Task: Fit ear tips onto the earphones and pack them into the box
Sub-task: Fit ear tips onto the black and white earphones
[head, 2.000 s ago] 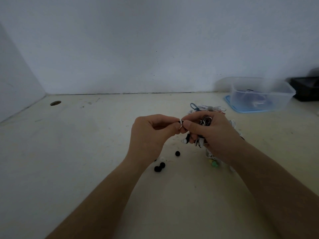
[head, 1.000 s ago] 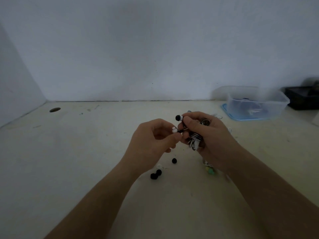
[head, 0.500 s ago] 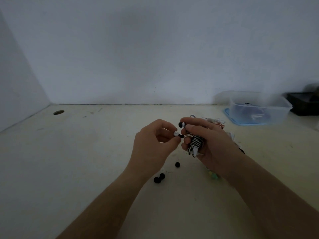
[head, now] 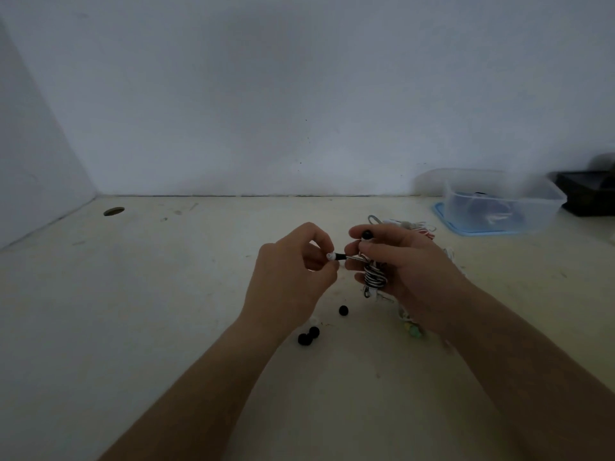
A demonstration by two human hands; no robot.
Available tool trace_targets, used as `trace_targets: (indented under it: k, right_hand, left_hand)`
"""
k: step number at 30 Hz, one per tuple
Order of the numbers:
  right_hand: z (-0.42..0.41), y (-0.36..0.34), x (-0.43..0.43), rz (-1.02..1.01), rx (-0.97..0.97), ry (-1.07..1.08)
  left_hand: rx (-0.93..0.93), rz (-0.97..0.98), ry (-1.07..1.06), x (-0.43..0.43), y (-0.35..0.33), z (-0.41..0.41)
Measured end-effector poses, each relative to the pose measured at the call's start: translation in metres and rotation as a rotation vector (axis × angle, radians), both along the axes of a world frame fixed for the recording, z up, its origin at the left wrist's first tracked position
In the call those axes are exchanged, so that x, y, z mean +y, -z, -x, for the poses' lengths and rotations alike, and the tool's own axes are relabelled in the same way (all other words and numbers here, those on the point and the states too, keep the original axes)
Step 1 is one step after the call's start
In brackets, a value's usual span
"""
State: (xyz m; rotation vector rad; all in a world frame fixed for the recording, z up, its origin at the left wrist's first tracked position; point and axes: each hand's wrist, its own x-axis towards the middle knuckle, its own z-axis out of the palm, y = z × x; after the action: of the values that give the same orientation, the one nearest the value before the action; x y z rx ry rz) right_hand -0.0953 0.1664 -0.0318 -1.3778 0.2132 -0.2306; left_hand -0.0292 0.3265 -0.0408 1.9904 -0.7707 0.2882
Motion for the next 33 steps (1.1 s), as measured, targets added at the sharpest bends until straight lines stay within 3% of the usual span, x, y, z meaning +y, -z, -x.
trace_targets:
  k: [7, 19, 26, 29, 33]
  right_hand:
    - [-0.003, 0.001, -0.002, 0.278, 0.003, 0.150]
    - [-0.002, 0.000, 0.004, 0.297, 0.016, 0.083]
    - [0.000, 0.000, -0.006, 0.626, -0.086, 0.059]
    - [0.000, 0.002, -0.008, 0.554, -0.071, 0.044]
    - [-0.003, 0.006, -0.011, 0.319, 0.028, -0.015]
  left_hand:
    - [-0.168, -0.125, -0.052, -0.005, 0.001, -0.005]
    - [-0.188, -0.029, -0.012, -0.017, 0.001, -0.001]
    - [-0.155, 0.057, -0.016, -0.019, -0.002, 0.003]
    - [-0.081, -0.008, 0.006, -0.016, -0.004, 0.000]
    - [-0.023, -0.373, 0.019, -0.007, -0.008, -0.005]
